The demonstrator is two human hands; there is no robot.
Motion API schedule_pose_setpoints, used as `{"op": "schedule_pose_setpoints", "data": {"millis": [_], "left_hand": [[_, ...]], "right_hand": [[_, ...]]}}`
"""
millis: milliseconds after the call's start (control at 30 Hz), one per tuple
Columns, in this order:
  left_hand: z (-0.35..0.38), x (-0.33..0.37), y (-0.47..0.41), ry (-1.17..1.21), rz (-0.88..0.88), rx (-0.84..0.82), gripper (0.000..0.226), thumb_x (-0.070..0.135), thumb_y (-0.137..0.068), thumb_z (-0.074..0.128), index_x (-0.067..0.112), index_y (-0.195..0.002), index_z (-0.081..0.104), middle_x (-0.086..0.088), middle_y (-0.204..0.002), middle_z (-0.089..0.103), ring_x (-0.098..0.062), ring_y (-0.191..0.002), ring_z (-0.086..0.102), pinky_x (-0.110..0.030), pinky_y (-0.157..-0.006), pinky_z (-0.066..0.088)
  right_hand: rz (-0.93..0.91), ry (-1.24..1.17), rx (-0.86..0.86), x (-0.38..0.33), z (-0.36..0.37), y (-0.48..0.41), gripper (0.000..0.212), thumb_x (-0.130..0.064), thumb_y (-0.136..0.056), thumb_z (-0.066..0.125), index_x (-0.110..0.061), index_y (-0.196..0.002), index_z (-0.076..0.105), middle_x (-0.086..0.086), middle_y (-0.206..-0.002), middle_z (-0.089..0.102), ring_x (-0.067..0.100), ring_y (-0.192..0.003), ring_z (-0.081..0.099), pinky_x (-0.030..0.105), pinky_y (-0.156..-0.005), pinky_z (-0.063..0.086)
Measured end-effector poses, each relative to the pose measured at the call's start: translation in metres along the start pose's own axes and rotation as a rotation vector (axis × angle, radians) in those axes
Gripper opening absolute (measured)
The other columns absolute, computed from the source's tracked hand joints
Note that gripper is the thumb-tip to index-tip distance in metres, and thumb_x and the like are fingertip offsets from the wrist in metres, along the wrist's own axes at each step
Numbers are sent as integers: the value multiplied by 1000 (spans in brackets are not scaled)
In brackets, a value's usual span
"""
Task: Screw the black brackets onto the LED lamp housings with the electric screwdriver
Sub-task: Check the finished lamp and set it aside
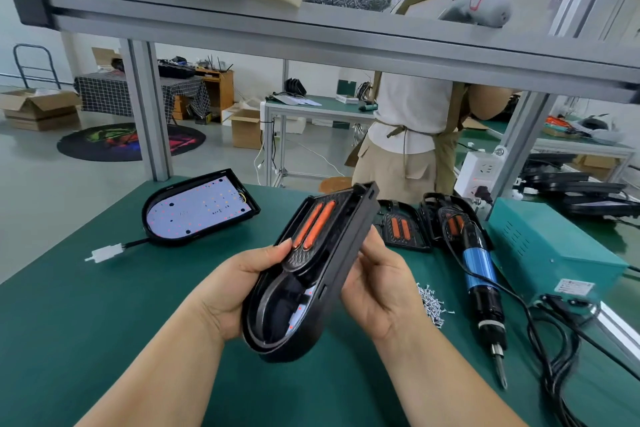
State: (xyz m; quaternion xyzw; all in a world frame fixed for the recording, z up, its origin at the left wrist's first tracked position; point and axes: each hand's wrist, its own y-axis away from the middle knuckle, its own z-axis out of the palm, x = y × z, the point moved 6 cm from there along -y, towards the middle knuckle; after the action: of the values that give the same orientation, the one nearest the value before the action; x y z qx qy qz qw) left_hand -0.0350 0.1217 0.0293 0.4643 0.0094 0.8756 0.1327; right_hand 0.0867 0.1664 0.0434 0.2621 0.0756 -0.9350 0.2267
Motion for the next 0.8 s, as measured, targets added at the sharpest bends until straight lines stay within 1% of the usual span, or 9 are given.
{"op": "schedule_pose_setpoints", "data": {"millis": [67,167,300,367,467,567,633,733,800], "left_hand": [[0,1,0,28,-5,7,38,25,-58,89,-1,-84,79,-20,-81,75,-29,-63,73,-34,-55,59],[-3,-1,-3,19,-17,32,31,24,-68,69,0,-84,79,-20,-82,75,-29,-65,73,-35,-56,59],[-1,-2,-5,3,-21,-3,29,22,-67,68,0,-83,78,-20,-82,75,-30,-66,74,-35,-56,59],[-3,0,-4,5,-23,-9,31,23,-65,69,0,-84,79,-20,-82,75,-29,-66,74,-35,-57,60],[-7,5,-2,-49,12,-30,21,8,-73,72,1,-92,75,-21,-87,74,-30,-69,73,-37,-62,60],[-7,5,-3,-97,19,-47,24,11,-77,65,1,-99,71,-21,-90,73,-31,-74,73,-38,-68,61],[-7,6,-3,-116,24,-52,30,12,-77,65,0,-104,68,-21,-91,73,-31,-76,73,-39,-70,60],[-8,7,-2,-161,28,-36,50,12,-76,68,-5,-123,58,-25,-104,70,-33,-84,72,-43,-78,60],[-8,7,-2,-182,24,-34,54,12,-77,68,-5,-127,55,-27,-109,69,-34,-87,72,-44,-81,59]], "right_hand": [[-8,27,-38,-2,1,-1,48,-10,-81,62,-1,-128,61,28,-126,63,39,-118,61,55,-110,41],[0,63,-10,0,1,0,45,-11,-80,64,1,-124,61,25,-117,68,35,-105,68,52,-101,49],[-12,19,21,2,-1,2,55,-11,-83,61,4,-136,53,26,-123,63,36,-110,64,53,-100,50],[-20,48,-15,-1,4,3,47,-10,-82,61,3,-127,59,24,-116,67,34,-104,68,50,-99,51],[45,87,23,3,1,0,31,-11,-94,53,9,-117,63,30,-121,63,40,-112,63,54,-102,48],[100,99,70,8,-4,0,39,-17,-99,44,12,-118,62,32,-123,62,42,-111,64,52,-92,52],[102,101,68,5,-6,-1,39,-15,-96,47,12,-120,63,33,-125,61,42,-111,64,52,-89,55],[127,100,33,2,-4,1,30,-11,-82,56,9,-94,74,31,-109,68,40,-95,70,51,-80,60],[127,105,31,-1,-4,1,28,-9,-77,59,9,-91,74,30,-106,69,39,-93,71,50,-79,60]]}}
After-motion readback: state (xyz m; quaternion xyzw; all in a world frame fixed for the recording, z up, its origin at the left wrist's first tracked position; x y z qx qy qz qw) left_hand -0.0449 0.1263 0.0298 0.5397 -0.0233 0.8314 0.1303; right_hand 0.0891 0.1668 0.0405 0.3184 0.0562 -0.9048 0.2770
